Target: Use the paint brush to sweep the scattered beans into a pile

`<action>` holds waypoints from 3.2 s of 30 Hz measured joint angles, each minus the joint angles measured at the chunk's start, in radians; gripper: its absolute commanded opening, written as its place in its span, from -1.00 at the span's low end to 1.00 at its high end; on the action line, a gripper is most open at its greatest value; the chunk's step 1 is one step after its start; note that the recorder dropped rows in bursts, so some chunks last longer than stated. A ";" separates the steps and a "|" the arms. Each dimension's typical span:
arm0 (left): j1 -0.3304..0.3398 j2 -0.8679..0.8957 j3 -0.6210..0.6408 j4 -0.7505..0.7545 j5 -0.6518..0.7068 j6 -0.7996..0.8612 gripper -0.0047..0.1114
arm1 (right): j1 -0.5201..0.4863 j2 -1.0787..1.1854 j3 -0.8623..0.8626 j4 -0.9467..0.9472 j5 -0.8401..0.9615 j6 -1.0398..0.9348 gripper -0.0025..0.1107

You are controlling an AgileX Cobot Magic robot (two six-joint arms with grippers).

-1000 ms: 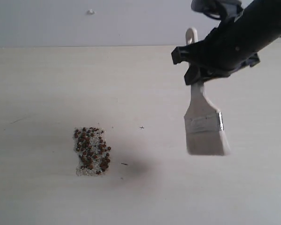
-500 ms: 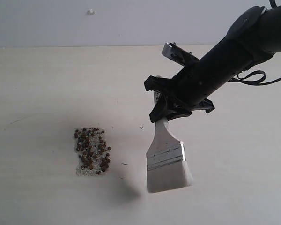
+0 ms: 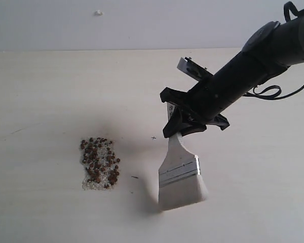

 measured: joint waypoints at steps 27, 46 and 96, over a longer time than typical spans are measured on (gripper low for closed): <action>0.000 0.000 0.000 0.000 0.000 0.000 -0.92 | -0.029 0.114 -0.021 0.094 0.092 -0.226 -0.46; 0.000 0.000 0.000 0.000 0.000 0.000 -0.92 | -0.029 -0.140 -0.012 -0.289 -0.497 0.109 -0.96; 0.000 0.000 0.000 0.000 0.000 0.000 -0.92 | -0.031 -1.089 0.709 -0.297 -0.905 -0.068 -0.96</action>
